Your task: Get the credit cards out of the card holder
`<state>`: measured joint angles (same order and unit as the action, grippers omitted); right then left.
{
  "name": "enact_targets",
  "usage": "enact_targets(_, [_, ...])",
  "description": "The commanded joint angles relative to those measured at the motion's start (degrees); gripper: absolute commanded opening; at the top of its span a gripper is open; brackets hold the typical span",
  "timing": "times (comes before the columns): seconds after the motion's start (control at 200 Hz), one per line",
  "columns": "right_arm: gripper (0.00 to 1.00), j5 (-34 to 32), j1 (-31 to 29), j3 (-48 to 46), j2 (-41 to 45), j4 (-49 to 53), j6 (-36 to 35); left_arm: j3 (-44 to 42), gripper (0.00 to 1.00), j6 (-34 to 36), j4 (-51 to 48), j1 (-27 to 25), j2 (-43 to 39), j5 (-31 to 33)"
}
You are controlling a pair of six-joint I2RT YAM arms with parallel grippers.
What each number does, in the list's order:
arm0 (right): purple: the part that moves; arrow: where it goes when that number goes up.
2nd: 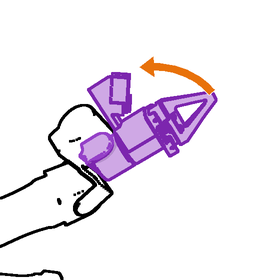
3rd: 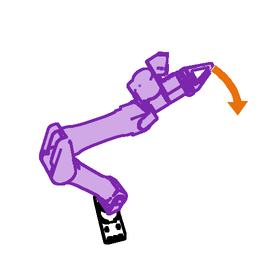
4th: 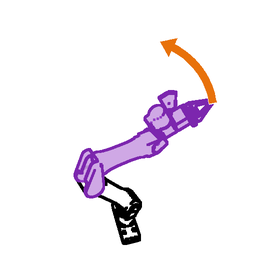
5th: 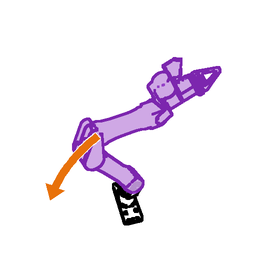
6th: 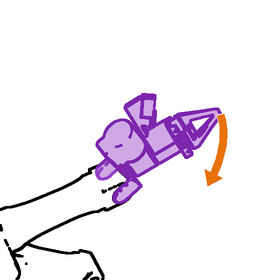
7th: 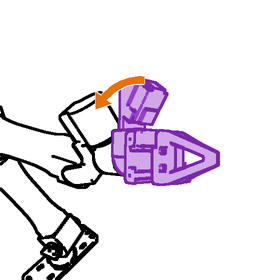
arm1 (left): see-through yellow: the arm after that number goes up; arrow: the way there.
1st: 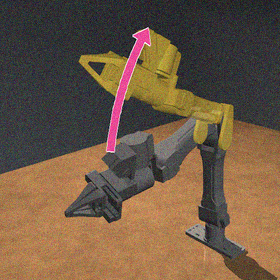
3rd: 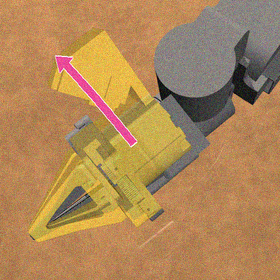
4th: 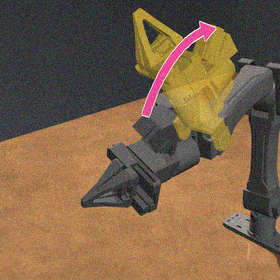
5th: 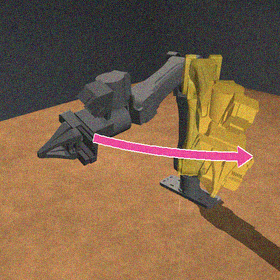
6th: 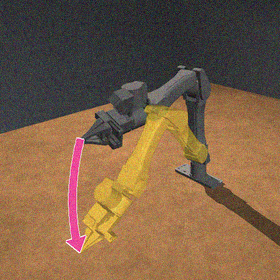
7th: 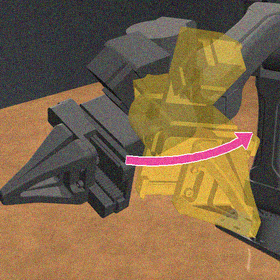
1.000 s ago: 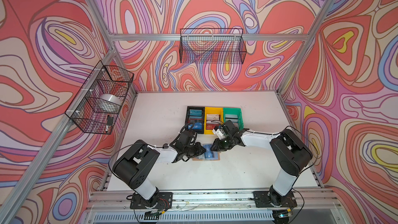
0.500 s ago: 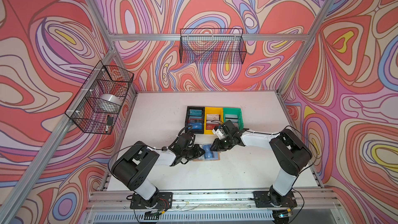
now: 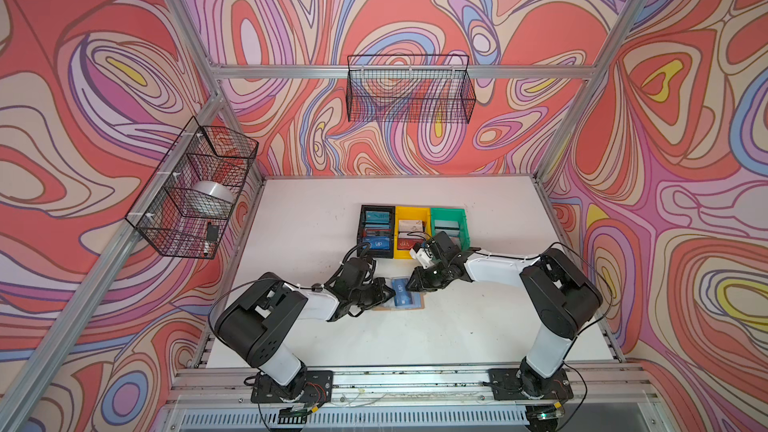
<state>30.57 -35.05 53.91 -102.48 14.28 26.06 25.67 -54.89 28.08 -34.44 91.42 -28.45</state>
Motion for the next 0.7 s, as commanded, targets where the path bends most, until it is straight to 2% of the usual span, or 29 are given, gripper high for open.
enact_targets(0.0, [0.26,-2.37,-0.28,-1.22,-3.19,1.98,0.1,-1.37,0.0,0.98,-4.06,0.15,-0.71,0.98])
enact_targets(0.381, [0.26,-2.09,-0.36,-1.35,-3.67,1.58,0.16,-1.75,0.0,3.82,-10.25,3.04,-5.7,0.43])
enact_targets(0.691, [0.26,0.32,-0.33,-1.47,-3.39,0.95,-0.56,-3.51,0.0,4.41,-11.25,6.05,-8.89,-0.89])
